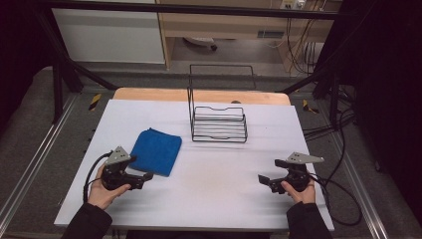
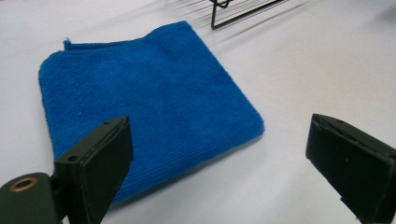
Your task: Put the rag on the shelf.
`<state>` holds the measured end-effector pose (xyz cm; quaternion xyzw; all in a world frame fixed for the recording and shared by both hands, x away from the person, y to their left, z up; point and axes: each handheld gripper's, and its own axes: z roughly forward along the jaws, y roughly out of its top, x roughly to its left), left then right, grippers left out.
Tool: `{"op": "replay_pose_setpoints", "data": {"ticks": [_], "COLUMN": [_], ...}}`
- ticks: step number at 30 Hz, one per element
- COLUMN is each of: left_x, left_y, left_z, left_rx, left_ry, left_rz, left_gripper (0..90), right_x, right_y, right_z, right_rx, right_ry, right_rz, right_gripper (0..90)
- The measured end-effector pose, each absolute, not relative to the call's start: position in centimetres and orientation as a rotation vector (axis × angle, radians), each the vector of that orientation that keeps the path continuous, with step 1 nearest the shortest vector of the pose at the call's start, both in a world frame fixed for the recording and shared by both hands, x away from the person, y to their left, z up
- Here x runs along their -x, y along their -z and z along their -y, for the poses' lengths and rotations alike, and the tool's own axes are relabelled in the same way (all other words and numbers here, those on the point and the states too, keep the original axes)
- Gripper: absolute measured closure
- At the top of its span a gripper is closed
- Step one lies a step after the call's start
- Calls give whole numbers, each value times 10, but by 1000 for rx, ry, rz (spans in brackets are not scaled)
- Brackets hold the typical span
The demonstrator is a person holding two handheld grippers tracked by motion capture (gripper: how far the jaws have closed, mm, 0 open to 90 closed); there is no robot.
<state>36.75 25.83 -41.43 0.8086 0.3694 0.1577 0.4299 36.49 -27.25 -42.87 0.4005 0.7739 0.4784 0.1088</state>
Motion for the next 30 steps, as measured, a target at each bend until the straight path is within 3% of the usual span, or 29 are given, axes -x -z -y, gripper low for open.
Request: {"op": "replay_pose_setpoints", "data": {"ticks": [14, 21, 28, 30], "left_x": [-375, -381, -382, -383], "left_y": [405, 414, 428, 431], "left_z": [-223, -202, -192, -191], "left_rx": [-2083, -2139, -2167, -2171], "left_ry": [-403, -377, -353, -345], "left_rz": [-924, -932, -965, -971], "left_gripper": [171, 326, 564, 592], "right_x": [-365, -365, -365, -365], "right_y": [429, 429, 429, 430], "right_z": [272, 272, 271, 271], "right_rx": [-1183, -1181, -1185, -1183], "right_ry": [-1401, -1396, -1395, -1396], "right_rz": [-2282, -2283, -2285, -2286], "right_gripper": [8, 8, 8, 8]}}
